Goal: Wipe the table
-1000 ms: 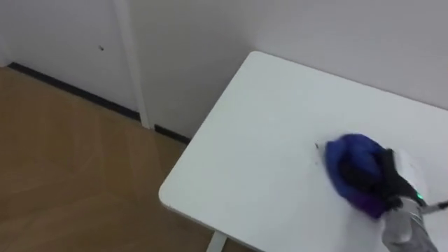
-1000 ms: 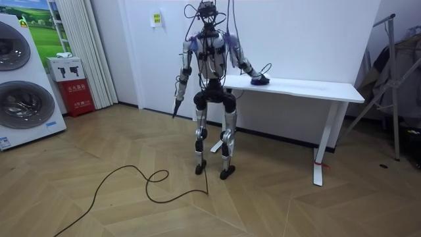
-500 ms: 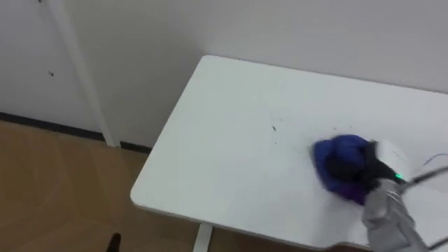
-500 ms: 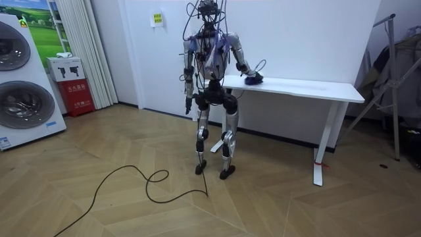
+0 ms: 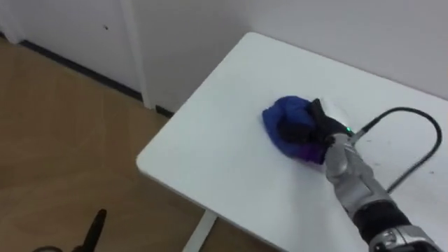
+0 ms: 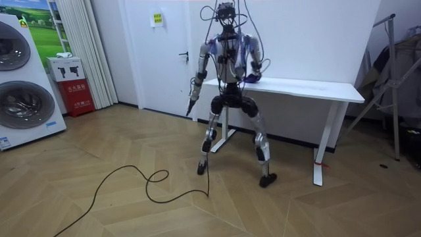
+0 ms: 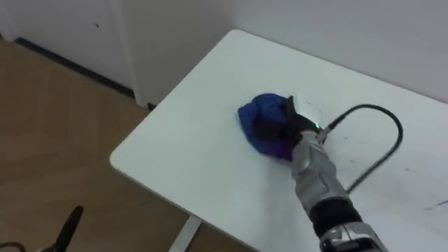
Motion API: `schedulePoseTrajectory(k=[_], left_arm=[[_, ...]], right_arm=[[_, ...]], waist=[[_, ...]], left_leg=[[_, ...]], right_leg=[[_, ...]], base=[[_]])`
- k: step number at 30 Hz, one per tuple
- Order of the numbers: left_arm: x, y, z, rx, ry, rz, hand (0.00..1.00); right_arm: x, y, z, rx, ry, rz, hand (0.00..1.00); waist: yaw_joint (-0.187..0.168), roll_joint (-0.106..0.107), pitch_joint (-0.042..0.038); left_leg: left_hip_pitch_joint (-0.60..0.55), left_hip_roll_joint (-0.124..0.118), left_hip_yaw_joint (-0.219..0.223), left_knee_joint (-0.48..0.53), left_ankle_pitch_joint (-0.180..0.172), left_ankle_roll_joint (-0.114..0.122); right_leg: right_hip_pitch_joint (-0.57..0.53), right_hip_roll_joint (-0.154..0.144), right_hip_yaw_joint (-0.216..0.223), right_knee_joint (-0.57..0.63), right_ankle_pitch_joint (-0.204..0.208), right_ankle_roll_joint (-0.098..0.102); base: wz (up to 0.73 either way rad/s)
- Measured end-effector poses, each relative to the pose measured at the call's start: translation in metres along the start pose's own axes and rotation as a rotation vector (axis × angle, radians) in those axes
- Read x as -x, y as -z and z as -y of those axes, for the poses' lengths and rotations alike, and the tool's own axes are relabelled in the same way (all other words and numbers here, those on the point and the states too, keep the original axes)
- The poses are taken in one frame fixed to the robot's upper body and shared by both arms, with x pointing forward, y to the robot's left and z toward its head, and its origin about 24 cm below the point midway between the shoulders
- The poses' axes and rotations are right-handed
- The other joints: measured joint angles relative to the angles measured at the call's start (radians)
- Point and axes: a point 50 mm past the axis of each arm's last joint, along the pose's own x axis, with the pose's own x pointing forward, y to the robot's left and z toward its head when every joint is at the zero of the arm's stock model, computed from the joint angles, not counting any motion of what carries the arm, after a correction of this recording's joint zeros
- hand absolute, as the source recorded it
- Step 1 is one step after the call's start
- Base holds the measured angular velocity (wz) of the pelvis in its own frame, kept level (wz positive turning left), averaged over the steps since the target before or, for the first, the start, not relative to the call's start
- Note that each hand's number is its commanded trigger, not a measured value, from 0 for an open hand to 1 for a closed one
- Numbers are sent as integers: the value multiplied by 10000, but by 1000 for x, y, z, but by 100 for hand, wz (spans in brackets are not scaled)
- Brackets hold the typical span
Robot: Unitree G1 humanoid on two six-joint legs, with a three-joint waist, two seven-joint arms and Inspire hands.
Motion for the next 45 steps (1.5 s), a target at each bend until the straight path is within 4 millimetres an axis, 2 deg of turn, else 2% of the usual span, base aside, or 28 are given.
schedulePoseTrajectory(k=[1,2,3,4,5,6,7,8,9,11,12,13,14,17,19,21,23,25,28,31,33,35,39,41,42,43,44,45], left_arm=[[0,1,-2,264,-95,-33,0],[0,1,-1,495,-24,-56,0],[0,2,2,739,136,-115,0],[1,3,6,898,291,-140,0],[1,3,9,918,363,-143,0],[1,2,12,956,461,-139,0],[1,3,13,994,514,-147,0],[1,3,14,1020,541,-172,0],[1,1,19,1091,655,-179,0],[4,-1,37,977,1110,-124,0],[5,-2,42,1065,1235,-127,0],[7,-3,49,1046,1433,-119,0],[8,-1,53,1039,1522,-199,0],[9,-2,58,1245,1675,-346,0],[10,1,61,1379,1722,-451,0],[11,10,59,1413,1508,-672,0],[12,17,56,1410,1294,-808,0],[12,33,45,1329,820,-1143,0],[13,59,15,1259,-431,-1677,0],[16,74,-1,1401,-1157,-2017,0],[16,74,-2,1541,-1228,-1999,0],[16,73,-3,1581,-1319,-1829,0],[15,62,10,1172,-985,-1292,0],[15,58,22,842,-580,-1203,0],[15,56,30,685,-357,-1184,0],[15,53,37,607,-164,-1189,0],[14,52,40,503,-46,-1225,0],[15,49,45,315,121,-1226,0]], right_arm=[[1,12,7,179,215,-251,100],[1,18,10,259,301,-388,100],[4,32,13,316,392,-789,100],[8,49,17,342,481,-1323,100],[9,55,19,318,527,-1598,100],[12,65,21,271,656,-2125,100],[13,69,21,279,664,-2422,100],[13,70,21,308,653,-2503,100],[13,67,18,284,562,-2546,100],[11,53,13,161,401,-2326,100],[10,47,11,123,385,-2218,100],[7,32,9,371,428,-1871,100],[4,12,5,651,370,-1339,100],[1,-18,5,1051,393,-394,100],[1,-21,7,923,632,-152,100],[5,-12,6,558,836,-148,100],[15,11,-3,30,904,-340,100],[32,47,-11,-689,1319,-944,100],[71,124,-13,-1431,2221,-3390,100],[106,181,-5,-1769,3013,-5627,100],[117,201,2,-1810,3340,-6446,100],[120,208,4,-1840,3362,-6758,100],[102,191,6,-1822,3306,-6455,100],[87,169,7,-1409,2999,-5800,100],[71,139,5,-833,2551,-4780,100],[53,95,-2,-225,1895,-3285,100],[45,67,-7,151,1524,-2318,100],[33,10,-15,917,859,-377,100]], waist=[[-7,85,-155],[-80,137,-161],[-398,210,-129],[-831,150,-162],[-959,172,-142],[-1231,197,-138],[-1333,223,-117],[-1371,279,-80],[-1376,258,-95],[-1262,523,-58],[-1184,568,-63],[-1002,633,-54],[-828,613,-73],[-798,621,-97],[-1087,648,-102],[-1218,671,-128],[-1429,655,-133],[-1649,481,-172],[-1832,39,-384],[-1932,-188,-356],[-1955,-197,-361],[-1939,-198,-361],[-1782,-65,-311],[-1532,32,-243],[-1289,93,-199],[-1048,144,-147],[-973,134,-136],[-741,128,-114]], left_leg=[[103,563,13,-2,178,47],[149,814,15,-63,433,316],[198,1175,22,-297,1234,886],[177,1428,67,-525,2062,981],[137,1423,78,-497,2136,937],[100,1339,333,-261,1920,885],[74,1079,469,335,1292,922],[-2,902,563,689,918,938],[-212,335,576,1331,202,946],[-442,-894,782,1871,-847,1336],[-472,-1230,866,1785,-960,1504],[-551,-1954,952,1328,-1004,1671],[-525,-2341,845,803,-862,1946],[-448,-2439,737,-106,-371,1833],[-310,-2581,486,-874,84,1784],[-125,-2680,338,-1361,294,1760],[76,-2732,27,-1603,370,1744],[502,-2814,-244,-1878,393,1742],[864,-2946,-322,-2161,392,1752],[1066,-3039,-332,-2166,270,1896],[1073,-3077,-346,-2175,193,1963],[1077,-3074,-311,-2189,160,1982],[1238,-3056,-238,-2331,128,1988],[1237,-2998,-2,-2333,129,1985],[1226,-2937,161,-2338,141,1966],[1199,-2905,159,-2354,158,1939],[1154,-2887,133,-2353,167,1926],[1011,-2887,-49,-2343,156,1856]], right_leg=[[-380,469,-18,882,-766,563],[-553,695,-9,1256,-1075,362],[-634,1051,-160,1689,-1509,-11],[-548,1398,-344,1768,-1805,-281],[-502,1551,-391,1732,-1935,-503],[-496,1852,-326,1636,-2072,-835],[-492,2129,-271,1479,-2069,-1193],[-494,2297,-199,1356,-2030,-1303],[-494,2549,-75,1157,-1941,-1514],[-387,2958,88,707,-1742,-1830],[-420,3013,118,629,-1695,-1862],[-562,3094,328,607,-1635,-1928],[-723,3161,513,556,-1555,-1940],[-837,3489,605,-145,-1136,-1928],[-678,3589,464,-772,-899,-1792],[-518,3550,291,-962,-903,-1784],[-140,3557,5,-1271,-930,-1737],[439,3494,-324,-1629,-1005,-1601],[1161,3599,-428,-2210,-1014,-1411],[1545,3575,-416,-2383,-951,-1259],[1577,3569,-334,-2444,-904,-1182],[1609,3578,-259,-2424,-870,-1159],[1577,3622,-14,-2364,-774,-1205],[1411,3657,186,-2268,-706,-1279],[1246,3725,391,-2214,-632,-1356],[1058,3786,441,-2109,-574,-1449],[995,3808,393,-2108,-549,-1491],[835,3893,434,-2104,-500,-1571]], base=[[-53],[-50],[-11],[3],[0],[-38],[-57],[-75],[-72],[-79],[-87],[-100],[-102],[-31],[36],[40],[51],[58],[48],[18],[-5],[-15],[-23],[-45],[-70],[-66],[-42],[-11]])
